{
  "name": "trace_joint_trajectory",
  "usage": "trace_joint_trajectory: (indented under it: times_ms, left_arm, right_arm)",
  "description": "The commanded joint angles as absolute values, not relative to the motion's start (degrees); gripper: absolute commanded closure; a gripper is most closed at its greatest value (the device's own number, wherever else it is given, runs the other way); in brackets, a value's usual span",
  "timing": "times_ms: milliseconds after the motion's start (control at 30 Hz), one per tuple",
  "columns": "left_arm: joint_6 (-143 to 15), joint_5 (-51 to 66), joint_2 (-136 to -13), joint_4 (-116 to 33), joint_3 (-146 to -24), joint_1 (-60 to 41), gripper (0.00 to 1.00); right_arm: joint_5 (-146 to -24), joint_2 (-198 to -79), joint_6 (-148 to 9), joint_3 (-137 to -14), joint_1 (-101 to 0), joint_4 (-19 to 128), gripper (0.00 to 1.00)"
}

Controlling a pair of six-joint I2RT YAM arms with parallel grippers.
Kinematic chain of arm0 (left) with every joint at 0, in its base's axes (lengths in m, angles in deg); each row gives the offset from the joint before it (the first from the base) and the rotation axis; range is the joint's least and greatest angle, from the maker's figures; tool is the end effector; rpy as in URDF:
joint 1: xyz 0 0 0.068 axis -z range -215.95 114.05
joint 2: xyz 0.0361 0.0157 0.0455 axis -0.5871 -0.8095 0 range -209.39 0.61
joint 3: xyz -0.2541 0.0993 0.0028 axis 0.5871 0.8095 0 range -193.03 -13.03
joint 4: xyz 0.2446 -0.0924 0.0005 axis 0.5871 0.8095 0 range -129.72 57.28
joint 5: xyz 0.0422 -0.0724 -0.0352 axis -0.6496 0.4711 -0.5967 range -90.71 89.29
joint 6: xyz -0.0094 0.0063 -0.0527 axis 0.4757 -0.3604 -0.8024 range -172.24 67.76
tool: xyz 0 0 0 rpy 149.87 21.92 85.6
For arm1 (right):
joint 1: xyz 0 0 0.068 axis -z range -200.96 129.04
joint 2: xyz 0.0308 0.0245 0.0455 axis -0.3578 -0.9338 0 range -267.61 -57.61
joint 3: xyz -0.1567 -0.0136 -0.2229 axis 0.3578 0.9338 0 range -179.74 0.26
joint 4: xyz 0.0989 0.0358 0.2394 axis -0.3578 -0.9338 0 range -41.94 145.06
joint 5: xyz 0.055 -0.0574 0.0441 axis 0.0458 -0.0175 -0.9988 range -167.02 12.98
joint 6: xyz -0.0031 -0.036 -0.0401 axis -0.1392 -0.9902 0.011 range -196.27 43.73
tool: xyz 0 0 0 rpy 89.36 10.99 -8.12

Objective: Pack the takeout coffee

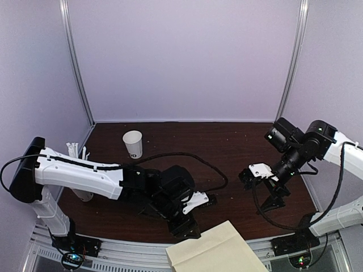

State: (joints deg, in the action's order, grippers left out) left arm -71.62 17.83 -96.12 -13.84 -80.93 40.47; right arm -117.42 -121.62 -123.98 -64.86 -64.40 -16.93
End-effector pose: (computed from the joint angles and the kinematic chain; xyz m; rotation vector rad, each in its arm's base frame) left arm 0.0729 -0.3494 0.2222 1.4658 2.3925 -0.9679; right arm 0.1157 0.1414 0.3200 -1.9935 1.7259 0.9510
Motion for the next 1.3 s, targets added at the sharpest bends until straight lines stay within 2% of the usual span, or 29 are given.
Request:
trace_joint_trajectory:
  times_ms: [0,500,1267]
  left_arm:
    - [-70.65,16.5,-95.48,-13.53,-78.82,37.99,0.41]
    - [-68.92,19.72,-98.61,-15.93,-76.8,31.52,0.42]
    - [-63.44,22.95,-101.78,-20.33,-74.99,20.27,0.41]
  right_arm:
    - [-120.13,-120.35,-125.56,-68.92,-64.88,-22.1,0.1]
    - [-125.5,-119.46,-127.66,-76.62,-68.87,-31.67,0.09]
    - [-121.73,-125.54,-125.41,-78.97,-69.57,-23.06,0.07]
